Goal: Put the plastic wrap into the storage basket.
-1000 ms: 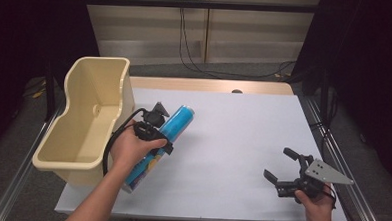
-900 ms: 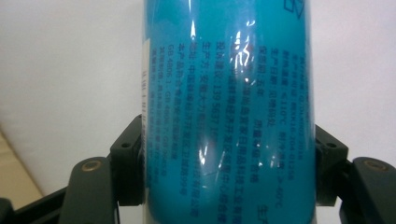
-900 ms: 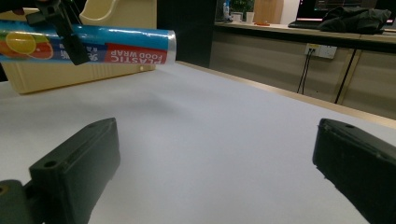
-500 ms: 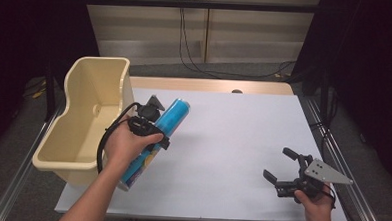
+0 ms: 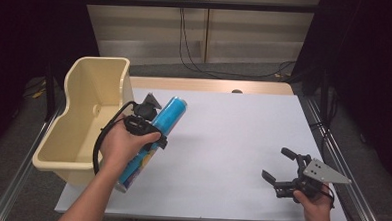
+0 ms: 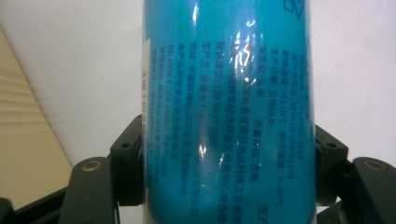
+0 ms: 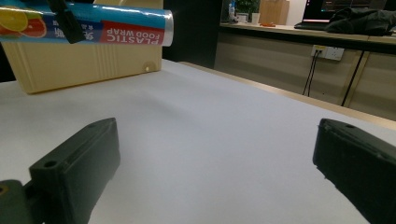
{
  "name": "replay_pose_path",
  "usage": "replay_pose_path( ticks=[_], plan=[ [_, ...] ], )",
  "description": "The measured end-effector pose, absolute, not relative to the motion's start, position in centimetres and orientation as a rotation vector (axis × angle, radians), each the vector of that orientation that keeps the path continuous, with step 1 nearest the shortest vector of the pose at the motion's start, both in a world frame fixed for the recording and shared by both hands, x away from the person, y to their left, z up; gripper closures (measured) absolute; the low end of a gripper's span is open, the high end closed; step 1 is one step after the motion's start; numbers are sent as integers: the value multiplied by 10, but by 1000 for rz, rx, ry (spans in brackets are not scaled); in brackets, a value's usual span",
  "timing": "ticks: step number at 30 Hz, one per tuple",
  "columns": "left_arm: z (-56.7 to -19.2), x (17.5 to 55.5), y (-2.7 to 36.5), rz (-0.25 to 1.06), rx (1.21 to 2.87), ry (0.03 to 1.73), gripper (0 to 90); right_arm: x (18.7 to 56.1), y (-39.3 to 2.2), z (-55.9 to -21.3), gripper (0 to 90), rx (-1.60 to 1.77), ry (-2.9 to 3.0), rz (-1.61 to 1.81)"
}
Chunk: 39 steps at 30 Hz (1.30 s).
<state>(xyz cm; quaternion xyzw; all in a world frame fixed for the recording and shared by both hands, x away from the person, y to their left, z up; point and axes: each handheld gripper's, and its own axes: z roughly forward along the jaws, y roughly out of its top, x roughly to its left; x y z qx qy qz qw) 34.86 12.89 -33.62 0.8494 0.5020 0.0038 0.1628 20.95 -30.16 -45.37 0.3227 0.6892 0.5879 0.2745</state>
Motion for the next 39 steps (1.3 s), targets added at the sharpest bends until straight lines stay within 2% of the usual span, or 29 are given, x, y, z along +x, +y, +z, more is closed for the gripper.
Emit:
replay_pose_path(
  ticks=[39],
  plan=[
    [-282,340,180,70,2328,1519,322,210,-302,-454,5,869,1851,1572]
  ],
)
